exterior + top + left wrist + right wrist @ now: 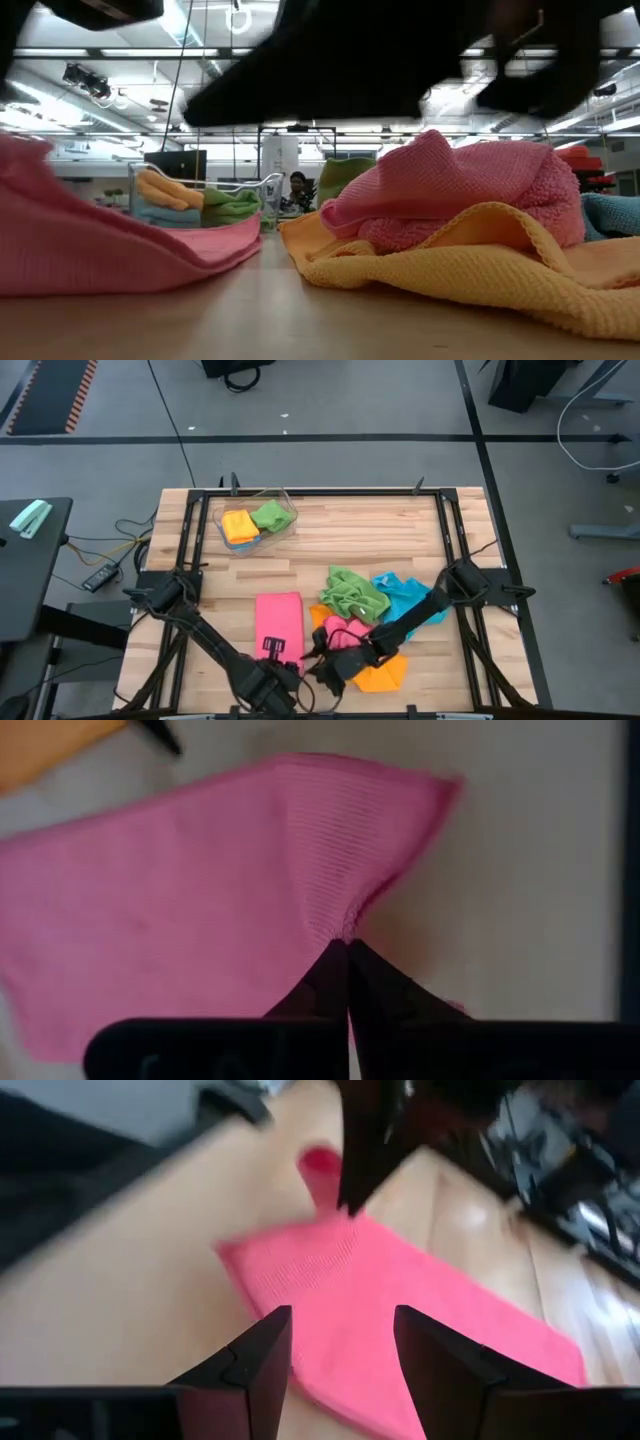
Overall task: Fold microfiber towels
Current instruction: Fold the left pink microfiber towel
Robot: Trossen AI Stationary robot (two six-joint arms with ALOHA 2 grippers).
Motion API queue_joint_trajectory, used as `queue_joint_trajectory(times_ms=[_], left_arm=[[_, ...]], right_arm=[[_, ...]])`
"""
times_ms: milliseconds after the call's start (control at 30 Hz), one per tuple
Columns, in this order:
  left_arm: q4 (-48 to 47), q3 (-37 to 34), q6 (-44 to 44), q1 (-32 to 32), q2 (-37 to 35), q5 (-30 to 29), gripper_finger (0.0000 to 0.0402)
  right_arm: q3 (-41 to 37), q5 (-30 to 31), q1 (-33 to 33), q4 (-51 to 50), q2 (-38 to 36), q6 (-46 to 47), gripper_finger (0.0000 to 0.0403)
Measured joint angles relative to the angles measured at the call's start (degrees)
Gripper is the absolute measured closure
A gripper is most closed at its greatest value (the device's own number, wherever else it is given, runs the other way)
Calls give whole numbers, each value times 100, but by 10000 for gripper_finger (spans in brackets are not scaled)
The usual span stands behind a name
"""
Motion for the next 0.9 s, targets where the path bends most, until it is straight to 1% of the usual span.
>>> queue_joint_trajectory(times_ms=[133,267,333,467,633,767,900], left_arm=[[-84,-22,566,176,4,-162,392],[-174,-22,907,442,4,-164,397],[-312,-22,1016,559,4,-236,395],[-297,-115,1173,747,2,-381,391],[-284,-553,1213,943,2,-401,397],[-264,-885,1127,1058,7,-527,391],[42,-978,1273,1109,7,-549,395]], right_arm=[[-4,23,-251,-505,-31,239,216],[-11,27,-247,-991,-262,479,217],[-7,87,-171,-1312,-431,603,217],[-9,154,22,-1816,-700,851,217],[-4,399,388,-2348,-850,1079,217],[-5,610,651,-2597,-882,1125,217],[-7,872,827,-2623,-894,1166,217]])
